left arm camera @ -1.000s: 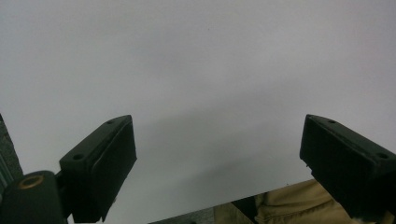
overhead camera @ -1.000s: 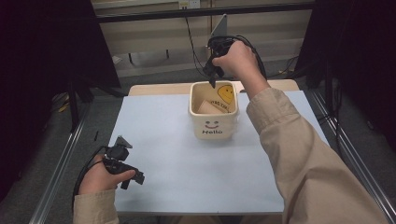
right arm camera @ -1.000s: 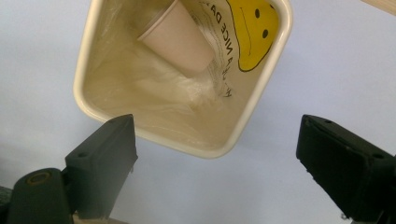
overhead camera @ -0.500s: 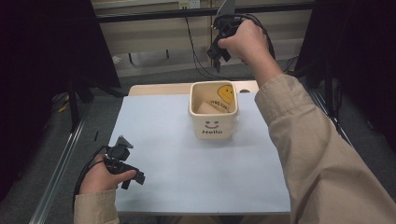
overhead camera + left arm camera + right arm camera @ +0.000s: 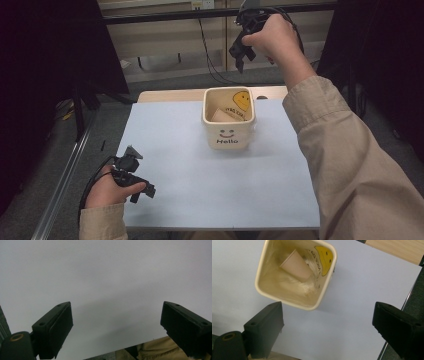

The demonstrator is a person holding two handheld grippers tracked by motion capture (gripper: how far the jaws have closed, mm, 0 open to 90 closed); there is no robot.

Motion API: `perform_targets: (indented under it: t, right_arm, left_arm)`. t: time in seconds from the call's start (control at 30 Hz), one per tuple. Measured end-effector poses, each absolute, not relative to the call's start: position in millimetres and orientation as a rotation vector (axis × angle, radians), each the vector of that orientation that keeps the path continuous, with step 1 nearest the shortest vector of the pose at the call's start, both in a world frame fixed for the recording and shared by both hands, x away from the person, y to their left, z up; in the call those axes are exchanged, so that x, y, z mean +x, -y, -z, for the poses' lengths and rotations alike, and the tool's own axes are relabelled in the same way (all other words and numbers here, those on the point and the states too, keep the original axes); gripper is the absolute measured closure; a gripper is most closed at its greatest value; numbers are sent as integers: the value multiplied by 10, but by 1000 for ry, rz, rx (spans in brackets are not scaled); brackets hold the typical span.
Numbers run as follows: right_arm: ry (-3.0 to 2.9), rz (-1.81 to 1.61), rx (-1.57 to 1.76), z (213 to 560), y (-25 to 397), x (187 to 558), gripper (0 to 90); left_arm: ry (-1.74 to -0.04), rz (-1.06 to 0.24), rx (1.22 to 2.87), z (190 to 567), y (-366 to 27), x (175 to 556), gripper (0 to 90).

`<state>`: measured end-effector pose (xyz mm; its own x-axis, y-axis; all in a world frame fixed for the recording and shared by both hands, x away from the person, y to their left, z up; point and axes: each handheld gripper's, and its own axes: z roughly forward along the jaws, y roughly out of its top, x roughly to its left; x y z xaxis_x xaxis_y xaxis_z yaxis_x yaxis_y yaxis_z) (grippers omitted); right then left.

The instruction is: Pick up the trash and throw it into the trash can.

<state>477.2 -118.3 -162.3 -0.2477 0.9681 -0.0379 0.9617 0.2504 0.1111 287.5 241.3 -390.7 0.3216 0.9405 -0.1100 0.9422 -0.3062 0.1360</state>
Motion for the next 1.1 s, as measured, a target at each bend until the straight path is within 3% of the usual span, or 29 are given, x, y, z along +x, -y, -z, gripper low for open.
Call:
perform_targets:
  t: [0.53,1.1]
  right_arm:
    - [-2416,-59,1849,1866,1554,4447,57]
    - [-2435,-23,1806,2544,2051,3795,71]
  left_arm:
    - [-1713,18,2413,3912,-2392,2883,107]
    - [-1704,-4,2404,3855,-2394,2850,104]
